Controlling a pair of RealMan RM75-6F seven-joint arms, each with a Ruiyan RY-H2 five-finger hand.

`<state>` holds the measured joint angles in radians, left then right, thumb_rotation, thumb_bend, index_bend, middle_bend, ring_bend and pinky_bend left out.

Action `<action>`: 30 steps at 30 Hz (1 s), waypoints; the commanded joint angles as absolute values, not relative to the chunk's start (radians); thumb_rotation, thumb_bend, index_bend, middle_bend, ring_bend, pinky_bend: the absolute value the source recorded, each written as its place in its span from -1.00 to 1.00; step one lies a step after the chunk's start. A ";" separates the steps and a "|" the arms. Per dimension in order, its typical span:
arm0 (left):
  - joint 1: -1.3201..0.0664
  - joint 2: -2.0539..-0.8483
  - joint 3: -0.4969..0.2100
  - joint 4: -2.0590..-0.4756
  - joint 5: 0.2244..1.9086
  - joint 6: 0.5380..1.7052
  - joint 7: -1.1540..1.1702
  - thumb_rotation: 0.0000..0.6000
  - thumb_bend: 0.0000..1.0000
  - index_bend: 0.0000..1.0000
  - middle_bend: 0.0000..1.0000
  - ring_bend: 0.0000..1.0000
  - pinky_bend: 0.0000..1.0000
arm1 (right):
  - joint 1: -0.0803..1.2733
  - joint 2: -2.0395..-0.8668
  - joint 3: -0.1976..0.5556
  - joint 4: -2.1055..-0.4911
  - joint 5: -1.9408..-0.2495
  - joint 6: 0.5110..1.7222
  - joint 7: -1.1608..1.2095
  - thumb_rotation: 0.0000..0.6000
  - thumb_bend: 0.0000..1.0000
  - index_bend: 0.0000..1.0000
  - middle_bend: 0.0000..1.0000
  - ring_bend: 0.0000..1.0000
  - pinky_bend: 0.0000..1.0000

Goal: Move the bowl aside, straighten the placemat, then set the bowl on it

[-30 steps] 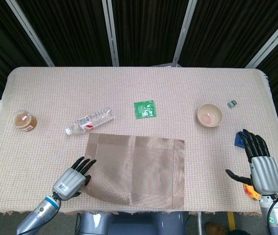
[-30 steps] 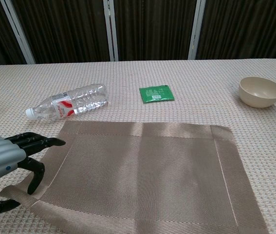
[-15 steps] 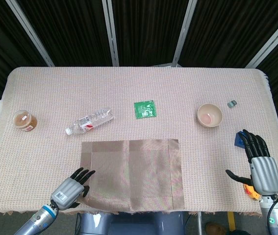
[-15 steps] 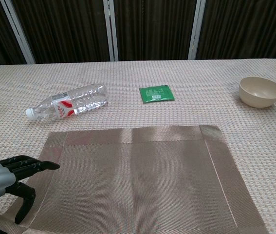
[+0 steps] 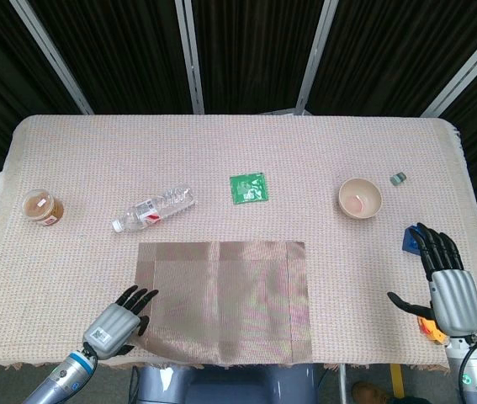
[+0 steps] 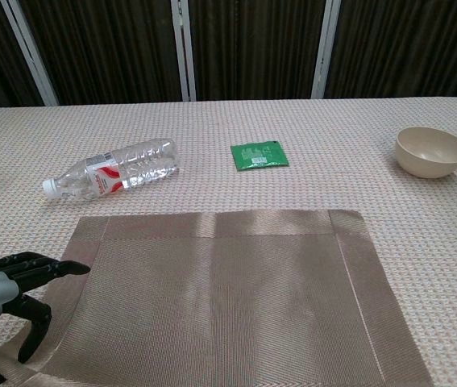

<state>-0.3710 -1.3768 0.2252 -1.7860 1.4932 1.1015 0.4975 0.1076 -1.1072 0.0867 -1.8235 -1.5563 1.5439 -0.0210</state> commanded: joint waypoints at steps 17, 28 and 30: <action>-0.343 -1.166 0.207 -1.877 1.606 1.254 0.296 1.00 -1.00 -1.00 -1.00 -1.00 -1.00 | 0.110 -1.111 0.090 -1.816 -1.537 1.524 -0.021 1.00 -1.00 -1.00 -1.00 -1.00 -1.00; -0.302 -1.038 0.057 -1.910 1.464 1.409 0.175 1.00 -1.00 -1.00 -1.00 -1.00 -1.00 | 0.126 -1.116 0.099 -1.805 -1.495 1.479 -0.043 1.00 -1.00 -1.00 -1.00 -1.00 -1.00; -0.297 -1.037 0.027 -1.906 1.426 1.426 0.175 1.00 -1.00 -1.00 -1.00 -1.00 -1.00 | 0.143 -1.118 0.108 -1.790 -1.456 1.437 -0.043 1.00 -1.00 -1.00 -1.00 -1.00 -1.00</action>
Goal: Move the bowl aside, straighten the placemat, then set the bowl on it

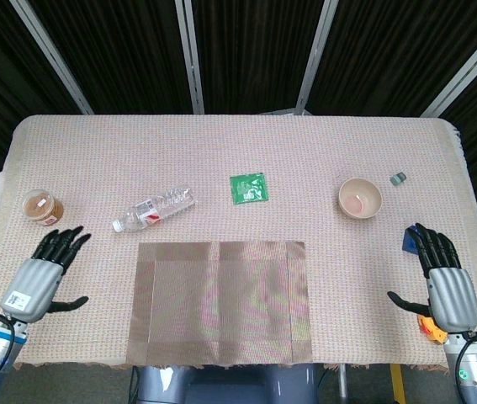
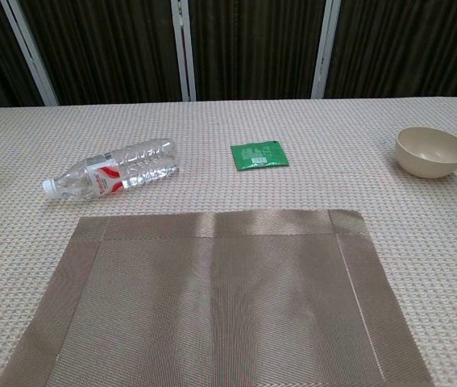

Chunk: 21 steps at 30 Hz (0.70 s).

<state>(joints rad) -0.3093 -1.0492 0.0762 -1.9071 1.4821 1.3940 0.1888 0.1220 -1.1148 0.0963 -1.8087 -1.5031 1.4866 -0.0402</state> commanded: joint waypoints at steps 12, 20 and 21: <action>-0.277 -1.068 -0.065 -1.871 1.304 1.472 0.232 1.00 -1.00 -1.00 -1.00 -1.00 -1.00 | 0.333 -1.182 0.177 -1.574 -1.211 1.077 -0.075 1.00 -1.00 -0.92 -1.00 -1.00 -1.00; -0.272 -1.071 -0.082 -1.842 1.279 1.460 0.231 1.00 -0.99 -1.00 -1.00 -1.00 -1.00 | 0.493 -1.286 0.243 -1.329 -1.026 0.817 -0.081 1.00 -1.00 -0.70 -1.00 -1.00 -1.00; -0.273 -1.073 -0.083 -1.836 1.276 1.457 0.233 1.00 -0.99 -1.00 -1.00 -1.00 -1.00 | 0.509 -1.299 0.249 -1.298 -1.015 0.802 -0.085 1.00 -1.00 -0.68 -1.00 -1.00 -1.00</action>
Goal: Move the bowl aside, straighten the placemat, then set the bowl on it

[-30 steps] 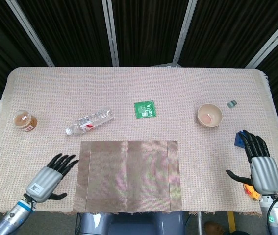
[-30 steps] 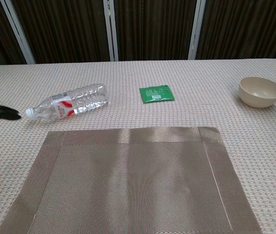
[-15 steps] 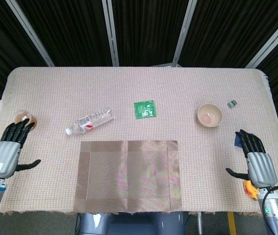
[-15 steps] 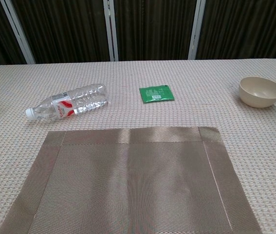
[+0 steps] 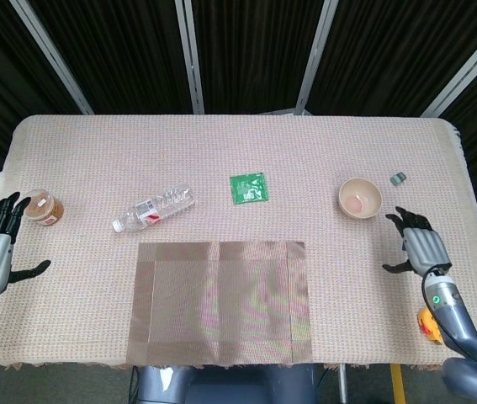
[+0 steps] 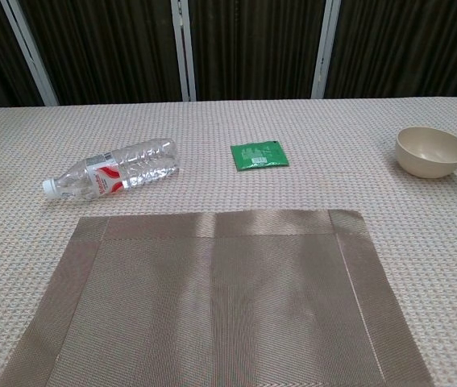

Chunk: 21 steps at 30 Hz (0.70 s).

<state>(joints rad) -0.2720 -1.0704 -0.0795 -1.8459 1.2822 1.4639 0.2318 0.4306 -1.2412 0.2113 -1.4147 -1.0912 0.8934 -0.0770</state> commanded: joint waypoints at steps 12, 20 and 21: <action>-0.276 -1.087 -0.113 -1.799 1.240 1.433 0.232 1.00 -0.98 -1.00 -1.00 -1.00 -1.00 | 0.625 -1.423 0.259 -1.088 -0.982 0.703 -0.099 1.00 -0.89 -0.51 -1.00 -1.00 -1.00; -0.272 -1.103 -0.124 -1.785 1.239 1.439 0.251 1.00 -0.98 -1.00 -1.00 -1.00 -1.00 | 0.663 -1.506 0.240 -0.990 -0.991 0.695 -0.122 1.00 -0.70 -0.28 -1.00 -1.00 -1.00; -0.272 -1.103 -0.125 -1.784 1.238 1.437 0.251 1.00 -0.98 -1.00 -1.00 -1.00 -1.00 | 0.665 -1.514 0.237 -0.980 -0.996 0.696 -0.126 1.00 -0.69 -0.27 -1.00 -1.00 -1.00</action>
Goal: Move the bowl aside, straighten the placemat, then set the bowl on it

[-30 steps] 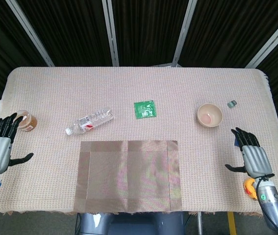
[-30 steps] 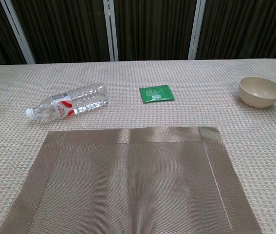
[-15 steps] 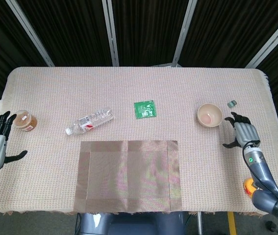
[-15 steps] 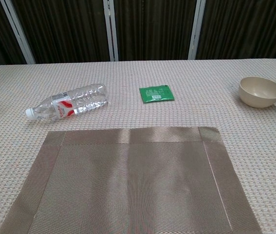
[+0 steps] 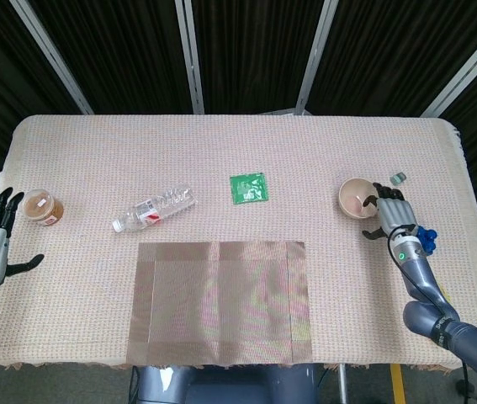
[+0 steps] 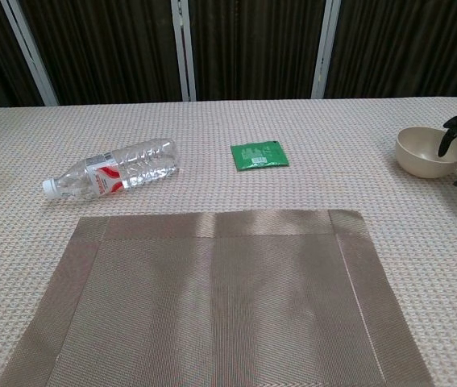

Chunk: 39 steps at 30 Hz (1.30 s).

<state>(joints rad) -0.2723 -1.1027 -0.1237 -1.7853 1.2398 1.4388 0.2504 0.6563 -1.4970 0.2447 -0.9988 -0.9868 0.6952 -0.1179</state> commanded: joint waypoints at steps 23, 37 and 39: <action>-0.273 -1.124 -0.127 -1.781 1.235 1.410 0.281 1.00 -0.98 -1.00 -1.00 -1.00 -1.00 | 0.663 -1.648 0.202 -0.773 -1.163 0.858 -0.006 1.00 -0.29 0.29 -1.00 -1.00 -1.00; -0.269 -1.101 -0.105 -1.800 1.298 1.383 0.231 1.00 -0.98 -1.00 -1.00 -1.00 -1.00 | 0.572 -1.321 0.075 -1.350 -1.550 1.242 -0.085 1.00 -0.29 0.30 -1.00 -1.00 -1.00; -0.267 -1.098 -0.105 -1.803 1.305 1.386 0.225 1.00 -0.98 -1.00 -1.00 -1.00 -1.00 | 0.576 -1.292 0.053 -1.421 -1.614 1.262 -0.118 1.00 -0.29 0.30 -1.00 -1.00 -1.00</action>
<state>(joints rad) -0.2678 -1.0995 -0.1058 -1.8013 1.3028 1.3849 0.2267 0.5929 -1.3892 0.1099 -1.2700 -1.4792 1.1751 -0.0393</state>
